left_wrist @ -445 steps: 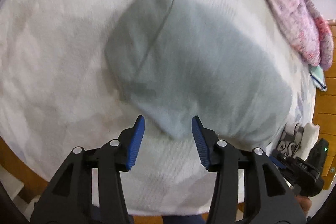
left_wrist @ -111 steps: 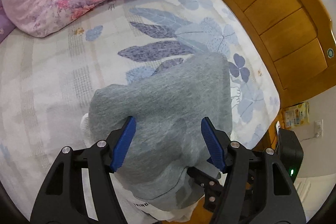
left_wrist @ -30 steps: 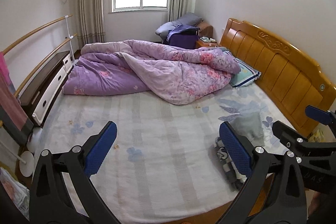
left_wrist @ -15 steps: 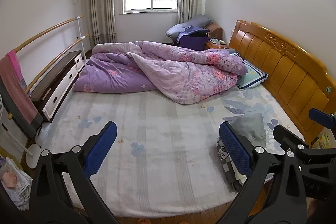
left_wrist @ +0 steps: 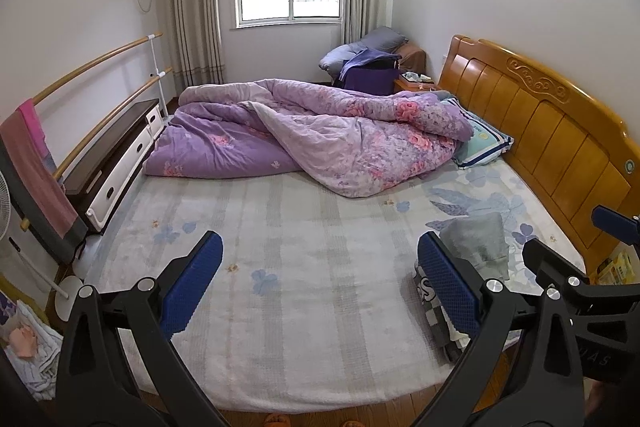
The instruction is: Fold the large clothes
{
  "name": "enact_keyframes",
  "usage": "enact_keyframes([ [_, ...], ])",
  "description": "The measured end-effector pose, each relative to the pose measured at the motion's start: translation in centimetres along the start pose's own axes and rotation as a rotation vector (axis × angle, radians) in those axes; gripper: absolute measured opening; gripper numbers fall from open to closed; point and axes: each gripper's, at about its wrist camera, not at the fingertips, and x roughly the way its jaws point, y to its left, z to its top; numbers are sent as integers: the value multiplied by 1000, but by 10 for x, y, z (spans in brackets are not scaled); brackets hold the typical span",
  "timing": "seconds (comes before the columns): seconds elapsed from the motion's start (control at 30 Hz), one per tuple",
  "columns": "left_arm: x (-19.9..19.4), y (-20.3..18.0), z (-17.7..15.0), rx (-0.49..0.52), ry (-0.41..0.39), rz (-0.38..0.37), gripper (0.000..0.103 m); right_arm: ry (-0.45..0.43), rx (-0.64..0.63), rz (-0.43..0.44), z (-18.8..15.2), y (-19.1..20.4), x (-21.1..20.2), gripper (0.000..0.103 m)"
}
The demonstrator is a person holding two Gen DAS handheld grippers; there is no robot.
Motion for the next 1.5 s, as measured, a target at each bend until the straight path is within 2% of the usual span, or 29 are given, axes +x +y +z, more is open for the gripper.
enact_keyframes([
  [0.43,-9,-10,1,27,-51,24,98,-22,11,-9,-8,-2,-10,96],
  [1.0,-11,-6,2,10,-51,-13,98,-26,7,-20,-9,-5,-14,96],
  [1.5,-11,-6,5,11,-51,-16,98,-21,10,-18,-9,-7,-15,96],
])
